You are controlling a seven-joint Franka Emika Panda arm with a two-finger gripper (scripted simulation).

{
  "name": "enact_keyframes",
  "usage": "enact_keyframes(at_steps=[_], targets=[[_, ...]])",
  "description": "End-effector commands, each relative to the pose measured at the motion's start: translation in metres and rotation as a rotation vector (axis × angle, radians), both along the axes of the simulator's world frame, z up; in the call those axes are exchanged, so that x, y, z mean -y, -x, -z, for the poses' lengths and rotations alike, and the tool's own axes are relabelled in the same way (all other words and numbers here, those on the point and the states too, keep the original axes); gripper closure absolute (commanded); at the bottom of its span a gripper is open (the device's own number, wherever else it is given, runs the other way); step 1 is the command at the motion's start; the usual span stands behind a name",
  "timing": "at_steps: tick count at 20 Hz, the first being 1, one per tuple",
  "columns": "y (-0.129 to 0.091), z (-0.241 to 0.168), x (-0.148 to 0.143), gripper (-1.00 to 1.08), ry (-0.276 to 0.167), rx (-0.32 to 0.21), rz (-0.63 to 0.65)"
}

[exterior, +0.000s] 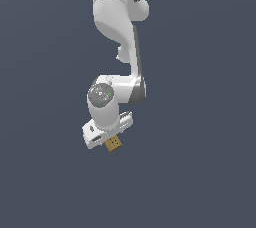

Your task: Pick up the object and move it to a goal position.

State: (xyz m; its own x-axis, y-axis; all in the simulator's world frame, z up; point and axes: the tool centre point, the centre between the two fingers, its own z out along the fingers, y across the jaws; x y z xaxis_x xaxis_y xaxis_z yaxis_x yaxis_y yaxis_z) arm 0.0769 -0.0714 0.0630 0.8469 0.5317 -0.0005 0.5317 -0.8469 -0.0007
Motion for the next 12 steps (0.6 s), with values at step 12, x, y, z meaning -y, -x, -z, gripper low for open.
enact_keyframes(at_steps=[12], targets=[[0.000, 0.032, 0.002, -0.92, 0.000, 0.000, -0.008]])
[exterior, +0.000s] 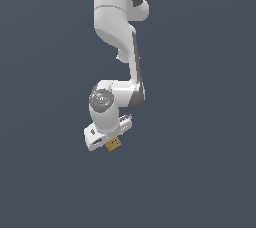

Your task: Pick up the object and move it to a goal position.

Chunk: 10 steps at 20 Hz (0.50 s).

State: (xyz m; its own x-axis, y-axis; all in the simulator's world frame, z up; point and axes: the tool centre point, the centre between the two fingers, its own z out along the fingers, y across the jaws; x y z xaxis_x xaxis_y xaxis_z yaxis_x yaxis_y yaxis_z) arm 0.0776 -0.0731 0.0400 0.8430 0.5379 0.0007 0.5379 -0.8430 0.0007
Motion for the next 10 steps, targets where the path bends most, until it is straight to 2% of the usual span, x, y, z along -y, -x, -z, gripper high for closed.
enact_keyframes(at_steps=[1, 9, 10], targets=[[0.001, 0.014, 0.000, -0.92, 0.000, -0.001, -0.001], [0.000, 0.029, 0.000, -0.92, 0.000, -0.001, -0.002], [0.000, 0.029, 0.000, 1.08, 0.000, -0.001, -0.002]])
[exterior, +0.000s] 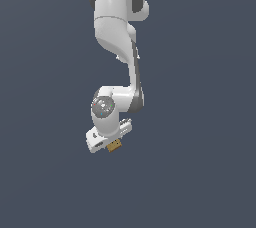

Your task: Pick up the object and move it to a goal position.

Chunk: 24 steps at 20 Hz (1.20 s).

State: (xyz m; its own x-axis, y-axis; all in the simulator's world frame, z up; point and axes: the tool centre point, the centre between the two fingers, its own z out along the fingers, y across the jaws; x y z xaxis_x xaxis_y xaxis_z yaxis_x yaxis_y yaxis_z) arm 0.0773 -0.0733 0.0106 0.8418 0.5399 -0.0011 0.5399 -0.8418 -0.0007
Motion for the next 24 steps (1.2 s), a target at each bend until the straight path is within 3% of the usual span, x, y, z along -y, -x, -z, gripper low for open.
enact_keyframes(at_steps=[1, 15, 24], targets=[[-0.001, 0.000, 0.000, 1.08, 0.000, 0.001, 0.000], [0.002, -0.004, -0.002, 1.08, 0.000, 0.000, 0.000], [0.017, -0.031, -0.017, 1.08, 0.000, 0.000, 0.000]])
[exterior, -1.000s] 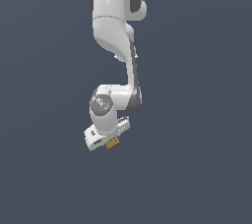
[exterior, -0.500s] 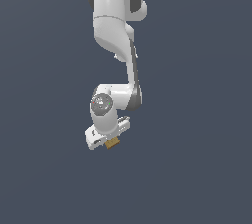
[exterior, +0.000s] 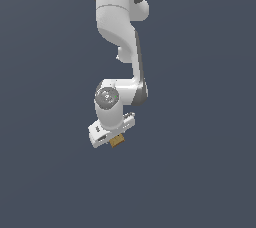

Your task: Pick up the object and move it to a goal position.

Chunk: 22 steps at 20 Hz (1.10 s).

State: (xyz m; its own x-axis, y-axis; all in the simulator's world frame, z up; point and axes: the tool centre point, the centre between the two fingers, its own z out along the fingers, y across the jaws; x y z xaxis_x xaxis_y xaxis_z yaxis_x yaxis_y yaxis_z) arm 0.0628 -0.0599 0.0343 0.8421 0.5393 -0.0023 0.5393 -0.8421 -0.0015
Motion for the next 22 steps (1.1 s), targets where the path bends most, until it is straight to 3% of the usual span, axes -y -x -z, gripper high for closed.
enact_keyframes(at_steps=[1, 22], targets=[[0.006, -0.012, -0.006, 1.08, 0.000, 0.002, 0.000], [0.095, -0.170, -0.095, 1.08, 0.003, 0.002, -0.001]])
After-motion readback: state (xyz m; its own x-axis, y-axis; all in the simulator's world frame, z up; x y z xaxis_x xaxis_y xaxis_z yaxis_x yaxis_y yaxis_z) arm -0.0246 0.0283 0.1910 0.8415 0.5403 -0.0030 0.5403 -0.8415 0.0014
